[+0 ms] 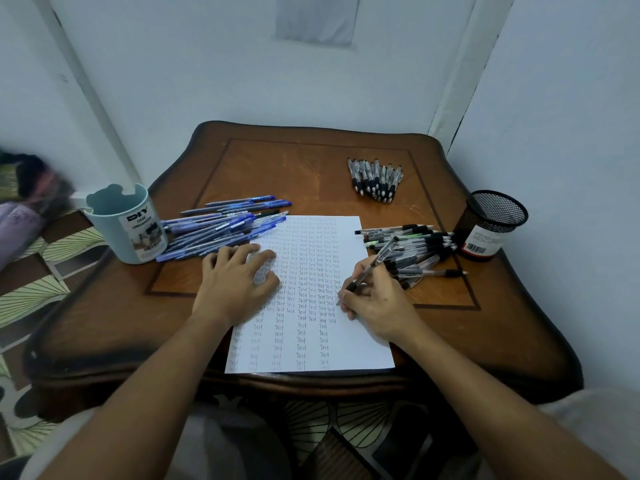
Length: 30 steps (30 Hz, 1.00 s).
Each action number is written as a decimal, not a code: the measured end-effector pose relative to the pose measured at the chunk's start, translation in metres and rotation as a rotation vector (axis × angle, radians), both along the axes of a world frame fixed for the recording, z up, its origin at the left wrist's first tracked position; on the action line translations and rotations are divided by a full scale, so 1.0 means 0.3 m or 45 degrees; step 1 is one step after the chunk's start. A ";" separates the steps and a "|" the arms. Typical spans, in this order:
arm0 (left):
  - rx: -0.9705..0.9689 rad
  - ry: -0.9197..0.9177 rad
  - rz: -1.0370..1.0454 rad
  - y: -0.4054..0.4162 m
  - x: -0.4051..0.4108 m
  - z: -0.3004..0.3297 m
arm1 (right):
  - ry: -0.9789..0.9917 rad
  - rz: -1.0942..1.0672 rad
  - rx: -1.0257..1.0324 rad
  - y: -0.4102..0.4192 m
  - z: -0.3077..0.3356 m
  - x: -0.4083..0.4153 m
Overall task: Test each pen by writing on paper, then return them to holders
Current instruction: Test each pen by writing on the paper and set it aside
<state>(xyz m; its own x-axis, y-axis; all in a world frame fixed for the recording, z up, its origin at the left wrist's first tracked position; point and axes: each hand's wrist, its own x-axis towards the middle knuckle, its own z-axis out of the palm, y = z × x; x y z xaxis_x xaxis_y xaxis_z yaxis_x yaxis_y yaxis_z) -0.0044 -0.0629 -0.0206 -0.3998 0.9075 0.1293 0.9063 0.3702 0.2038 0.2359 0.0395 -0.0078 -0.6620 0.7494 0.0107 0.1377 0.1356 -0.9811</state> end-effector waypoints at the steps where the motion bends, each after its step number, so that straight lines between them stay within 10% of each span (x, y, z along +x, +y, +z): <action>1: -0.001 -0.003 0.000 0.000 0.000 0.000 | 0.009 -0.010 -0.019 0.004 -0.001 0.003; 30: 0.007 0.000 0.002 0.001 0.000 -0.003 | 0.038 -0.017 -0.045 0.025 -0.021 0.007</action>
<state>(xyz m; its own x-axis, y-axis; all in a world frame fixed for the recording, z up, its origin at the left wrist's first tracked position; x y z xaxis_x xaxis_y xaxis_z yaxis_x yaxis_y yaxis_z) -0.0045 -0.0627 -0.0214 -0.4009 0.9062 0.1344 0.9059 0.3702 0.2056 0.2379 0.0470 -0.0140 -0.6516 0.7586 0.0035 0.1099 0.0990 -0.9890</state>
